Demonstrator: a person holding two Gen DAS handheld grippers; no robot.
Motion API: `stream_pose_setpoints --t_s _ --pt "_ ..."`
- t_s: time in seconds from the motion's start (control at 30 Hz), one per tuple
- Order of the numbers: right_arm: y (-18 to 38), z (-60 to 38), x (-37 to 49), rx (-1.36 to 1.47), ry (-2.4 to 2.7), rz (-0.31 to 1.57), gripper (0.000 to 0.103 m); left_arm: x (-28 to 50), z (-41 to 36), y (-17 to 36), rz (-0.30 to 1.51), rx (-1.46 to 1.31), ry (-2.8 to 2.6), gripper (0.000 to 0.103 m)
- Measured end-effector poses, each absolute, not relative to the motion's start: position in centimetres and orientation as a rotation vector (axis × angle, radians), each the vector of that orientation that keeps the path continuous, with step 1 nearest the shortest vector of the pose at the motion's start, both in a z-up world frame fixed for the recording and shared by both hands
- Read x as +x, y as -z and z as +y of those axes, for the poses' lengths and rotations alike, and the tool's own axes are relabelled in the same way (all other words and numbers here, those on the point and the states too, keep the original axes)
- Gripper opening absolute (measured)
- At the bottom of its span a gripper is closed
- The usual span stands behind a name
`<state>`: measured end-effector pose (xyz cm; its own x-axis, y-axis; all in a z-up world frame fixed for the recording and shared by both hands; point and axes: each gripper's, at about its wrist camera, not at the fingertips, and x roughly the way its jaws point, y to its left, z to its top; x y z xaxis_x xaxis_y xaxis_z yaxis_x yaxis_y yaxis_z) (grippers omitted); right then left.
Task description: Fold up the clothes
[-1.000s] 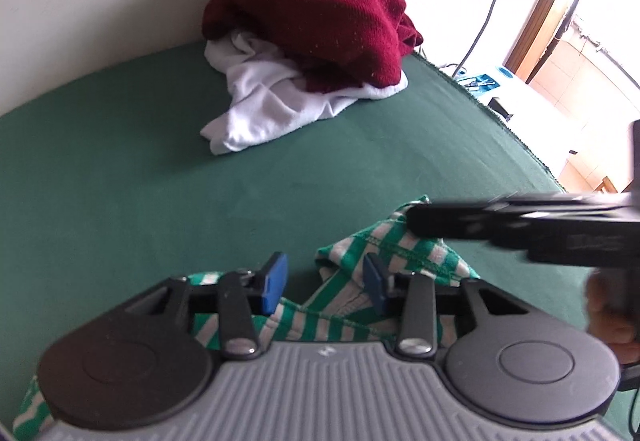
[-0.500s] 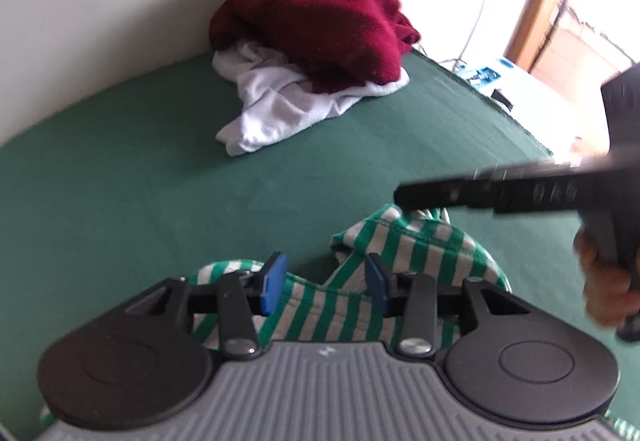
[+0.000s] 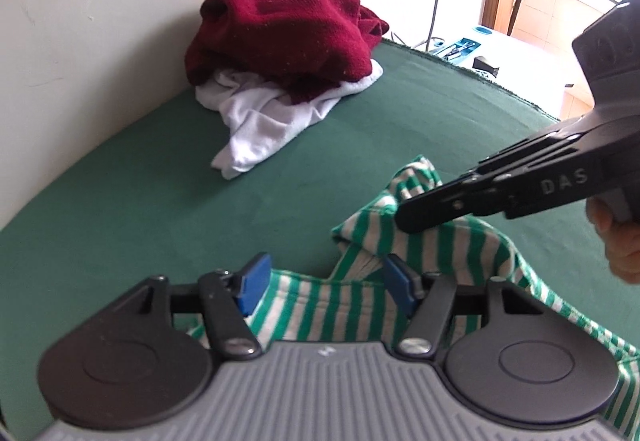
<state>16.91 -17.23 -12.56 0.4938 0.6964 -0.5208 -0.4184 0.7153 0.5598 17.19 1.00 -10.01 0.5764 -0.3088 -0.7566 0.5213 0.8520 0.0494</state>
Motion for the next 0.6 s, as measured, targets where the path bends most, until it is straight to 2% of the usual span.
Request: stream_pose_setpoints --t_s 0.1,0.3,0.37,0.43,0.53,0.6 --pt "12.6 -16.8 17.0 0.407 -0.693 0.784 0.006 17.1 1.9 9.5 0.811 0.261 0.471 0.072" --pt "15.2 -16.1 18.2 0.717 -0.703 0.859 0.005 17.4 3.3 9.1 0.815 0.2 0.441 0.074" --pt "14.8 -14.4 17.6 0.578 -0.684 0.87 0.004 17.3 3.4 9.0 0.816 0.198 0.443 0.075" --pt "14.0 -14.0 16.3 0.475 -0.662 0.816 0.009 17.2 3.4 9.0 0.82 0.204 0.443 0.075" --pt "12.6 -16.1 14.2 0.493 -0.637 0.731 0.016 17.0 3.4 9.0 0.814 0.2 0.454 0.075" --pt "11.9 -16.9 12.8 0.386 -0.566 0.683 0.03 17.1 3.2 9.0 0.812 0.187 0.465 0.075"
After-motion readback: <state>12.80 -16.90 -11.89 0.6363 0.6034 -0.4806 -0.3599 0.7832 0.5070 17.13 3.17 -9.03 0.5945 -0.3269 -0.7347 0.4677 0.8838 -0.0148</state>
